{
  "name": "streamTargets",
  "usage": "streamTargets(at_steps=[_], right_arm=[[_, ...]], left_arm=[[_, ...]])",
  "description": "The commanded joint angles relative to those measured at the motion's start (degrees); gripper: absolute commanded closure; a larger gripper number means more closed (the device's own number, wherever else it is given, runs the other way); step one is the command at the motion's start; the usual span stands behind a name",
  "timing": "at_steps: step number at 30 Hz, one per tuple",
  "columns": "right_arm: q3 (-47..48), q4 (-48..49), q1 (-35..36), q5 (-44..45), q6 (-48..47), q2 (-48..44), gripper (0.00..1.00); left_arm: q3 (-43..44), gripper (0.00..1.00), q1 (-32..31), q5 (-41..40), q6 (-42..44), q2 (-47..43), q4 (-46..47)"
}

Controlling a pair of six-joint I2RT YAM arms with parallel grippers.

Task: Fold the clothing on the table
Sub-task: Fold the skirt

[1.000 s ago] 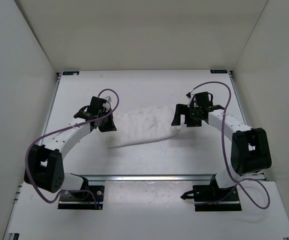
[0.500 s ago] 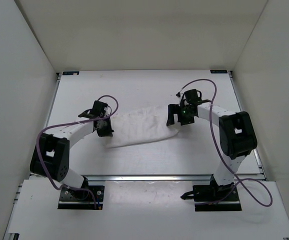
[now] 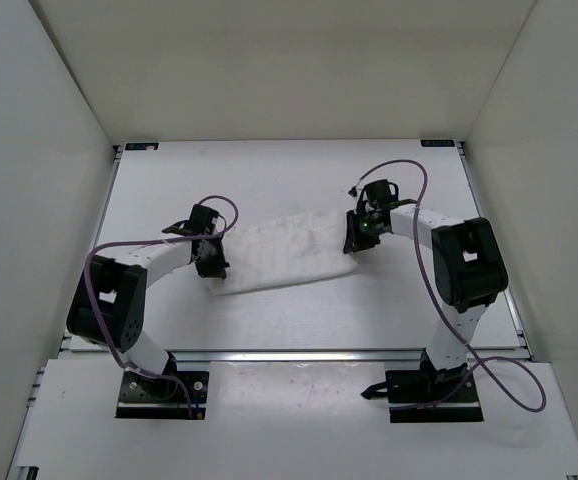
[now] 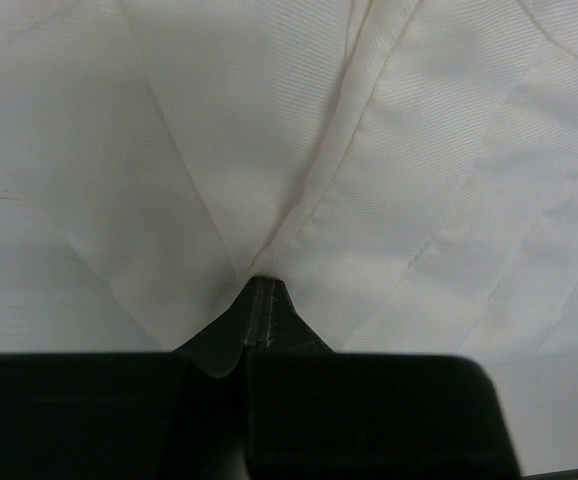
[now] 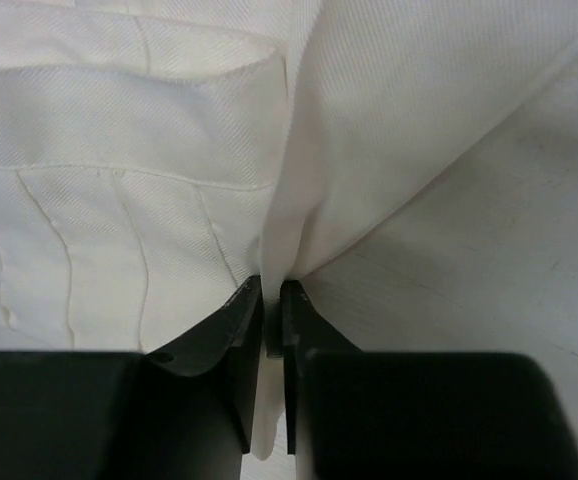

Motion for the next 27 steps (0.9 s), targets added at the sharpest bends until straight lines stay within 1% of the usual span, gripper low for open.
streamTargets(at_steps=[1,2,4,6,10,14,16,19,23,27], right_arm=[[1.1,0.0,0.0,0.6,0.8,0.8,0.92],[0.6,0.6,-0.5,0.0,1.3,0.0,0.97],[-0.3,1.7,-1.4,-0.9,2.8,-1.8,1.00],[-1.5,2.4,-2.0,-0.9,3.1,-4.5,1.00],[0.9,-0.3,-3.0,0.5,2.5,-7.9,1.00],[4.1,-2.0,-1.7,0.8,3.6,-11.0,1.00],[5.7,-2.1,-0.3,0.6,4.1,-12.4,1.00],[9.6,-2.7,2.2,0.1,5.3,-12.0,1.00],[14.6,-2.6,7.7,-0.3,6.8,-11.2,1.00],[17.9,-2.8,13.0,-0.3,8.9,-8.9,1.00]], left_arm=[[-1.2,1.00,-1.0,-0.5,-0.6,1.9,0.5],[-1.2,1.00,-1.0,0.0,-1.0,2.4,1.0],[-0.9,1.00,-1.9,1.6,-1.1,4.2,1.6],[-0.3,1.00,-3.4,2.7,-1.7,5.6,2.3],[1.3,1.00,-7.1,5.1,-3.0,8.6,3.7],[3.8,1.00,-10.2,9.4,-4.2,11.2,5.7],[4.7,1.00,-12.1,10.9,-4.9,11.8,6.6],[4.7,1.00,-14.5,13.5,-6.5,11.4,8.3],[2.8,1.00,-13.8,17.9,-10.6,11.4,13.2],[1.0,1.00,-13.2,18.7,-14.8,11.2,16.4]])
